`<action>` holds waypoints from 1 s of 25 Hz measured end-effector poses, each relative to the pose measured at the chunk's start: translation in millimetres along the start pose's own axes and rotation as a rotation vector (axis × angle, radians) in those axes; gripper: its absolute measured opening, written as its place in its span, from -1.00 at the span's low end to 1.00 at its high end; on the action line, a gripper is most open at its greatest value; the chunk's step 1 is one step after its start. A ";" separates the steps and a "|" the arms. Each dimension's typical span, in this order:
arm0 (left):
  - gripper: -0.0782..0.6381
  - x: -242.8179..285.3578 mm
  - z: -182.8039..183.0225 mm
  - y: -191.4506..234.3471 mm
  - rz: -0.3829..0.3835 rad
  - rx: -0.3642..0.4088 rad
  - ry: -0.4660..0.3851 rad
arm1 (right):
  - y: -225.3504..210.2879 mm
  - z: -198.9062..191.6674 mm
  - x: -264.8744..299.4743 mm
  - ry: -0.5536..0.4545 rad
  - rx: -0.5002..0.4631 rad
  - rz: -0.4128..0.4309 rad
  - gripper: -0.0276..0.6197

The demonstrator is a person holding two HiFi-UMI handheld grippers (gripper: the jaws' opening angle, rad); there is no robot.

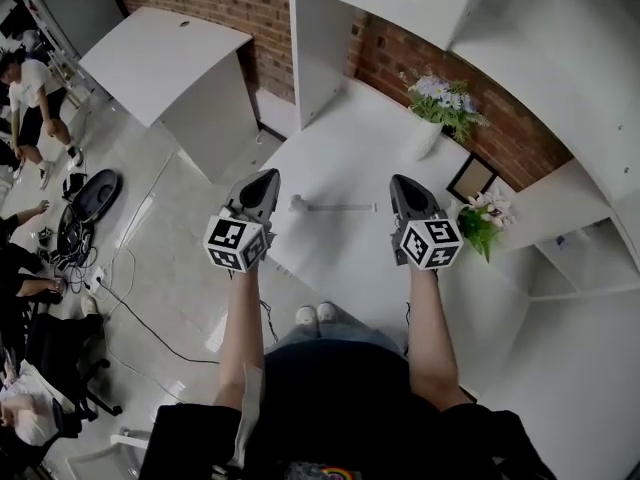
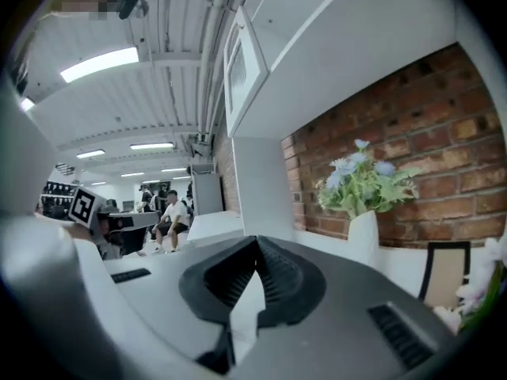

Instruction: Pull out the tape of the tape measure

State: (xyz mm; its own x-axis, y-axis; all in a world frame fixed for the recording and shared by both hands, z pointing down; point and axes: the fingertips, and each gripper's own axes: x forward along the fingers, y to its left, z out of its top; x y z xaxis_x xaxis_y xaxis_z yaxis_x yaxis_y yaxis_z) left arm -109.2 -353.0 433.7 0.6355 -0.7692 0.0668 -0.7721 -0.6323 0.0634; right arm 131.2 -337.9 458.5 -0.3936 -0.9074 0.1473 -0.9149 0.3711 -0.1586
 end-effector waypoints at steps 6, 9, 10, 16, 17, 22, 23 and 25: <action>-0.76 -16.0 -9.2 -13.2 0.068 -0.035 -0.012 | -1.3 -8.9 -29.9 -0.056 0.059 -0.095 -0.92; -0.76 -21.0 -11.8 -21.2 0.056 -0.033 -0.014 | -0.5 -10.0 -39.1 -0.067 0.058 -0.114 -0.92; -0.76 -22.8 -12.5 -23.4 0.053 -0.031 -0.012 | 0.5 -10.3 -41.0 -0.067 0.054 -0.117 -0.92; -0.76 -28.7 -19.9 -29.0 0.050 -0.037 0.004 | 7.2 -22.8 -43.4 -0.025 0.013 -0.112 -0.92; -0.76 -29.3 -18.5 -29.2 0.050 -0.034 0.001 | 7.3 -22.5 -43.8 -0.026 0.014 -0.110 -0.92; -0.76 -32.6 -14.3 -32.8 0.050 -0.015 -0.006 | 9.1 -17.8 -46.1 -0.034 0.013 -0.103 -0.92; -0.76 -32.7 -15.2 -33.3 0.052 -0.015 -0.005 | 9.0 -18.6 -45.8 -0.034 0.013 -0.102 -0.92; -0.76 -33.2 -16.2 -33.2 0.057 -0.015 -0.005 | 9.1 -20.6 -44.8 -0.032 0.010 -0.100 -0.92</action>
State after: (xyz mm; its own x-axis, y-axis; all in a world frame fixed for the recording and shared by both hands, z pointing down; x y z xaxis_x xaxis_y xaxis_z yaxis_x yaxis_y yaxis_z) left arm -104.6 -304.9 445.5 0.5908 -0.8042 0.0657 -0.8066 -0.5864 0.0747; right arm 138.7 -289.8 470.5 -0.2969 -0.9458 0.1316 -0.9486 0.2763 -0.1543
